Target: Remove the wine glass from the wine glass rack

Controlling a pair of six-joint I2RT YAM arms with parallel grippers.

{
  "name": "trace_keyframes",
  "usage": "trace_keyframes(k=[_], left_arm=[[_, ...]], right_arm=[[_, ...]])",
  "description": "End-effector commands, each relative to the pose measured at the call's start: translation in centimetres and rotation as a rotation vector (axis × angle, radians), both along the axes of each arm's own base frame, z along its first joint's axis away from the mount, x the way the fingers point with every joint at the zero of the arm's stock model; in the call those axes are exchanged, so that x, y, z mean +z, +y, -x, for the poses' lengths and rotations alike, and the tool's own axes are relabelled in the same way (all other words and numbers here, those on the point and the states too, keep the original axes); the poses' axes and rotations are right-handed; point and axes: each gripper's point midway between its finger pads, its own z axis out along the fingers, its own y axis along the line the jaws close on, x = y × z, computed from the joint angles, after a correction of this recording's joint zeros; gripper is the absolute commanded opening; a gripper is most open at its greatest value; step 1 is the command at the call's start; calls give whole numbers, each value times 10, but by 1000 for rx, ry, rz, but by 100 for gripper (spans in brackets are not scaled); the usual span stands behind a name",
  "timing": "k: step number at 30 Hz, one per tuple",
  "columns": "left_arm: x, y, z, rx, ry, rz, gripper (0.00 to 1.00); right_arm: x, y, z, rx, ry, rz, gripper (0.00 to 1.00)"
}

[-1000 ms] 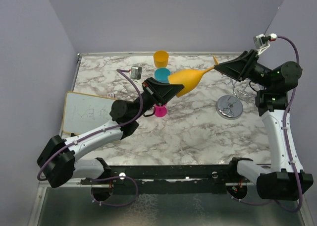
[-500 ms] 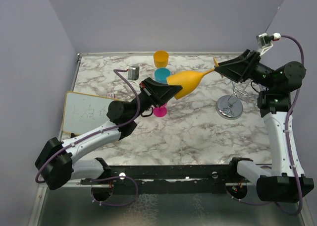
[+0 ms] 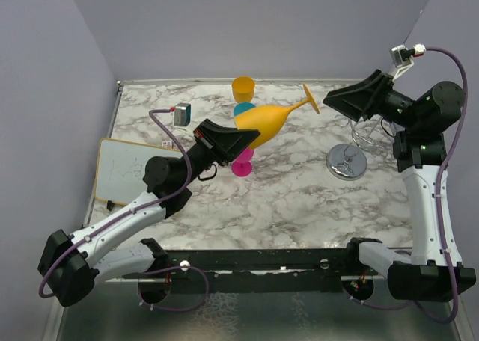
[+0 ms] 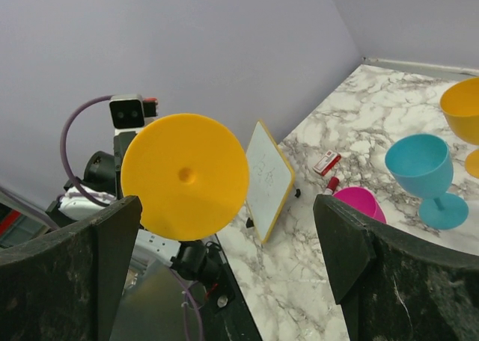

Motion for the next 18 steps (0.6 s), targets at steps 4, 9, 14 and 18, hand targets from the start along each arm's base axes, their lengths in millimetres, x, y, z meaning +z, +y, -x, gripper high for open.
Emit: trace_keyframes(k=[4,9,14,18], left_arm=[[-14,13,6,49,-18,-73,0],[-18,23,8,98,-24,-118,0],[-26,26,11,121,-23,-195,0],[-33,34,13,158,-11,-270,0]], right_arm=[[4,-6,-14,-76,-21,32,100],[0,-9,-21,-102,-21,47,100],[-2,-13,-27,-145,-30,71,100],[-4,-20,-35,-209,-41,116,100]])
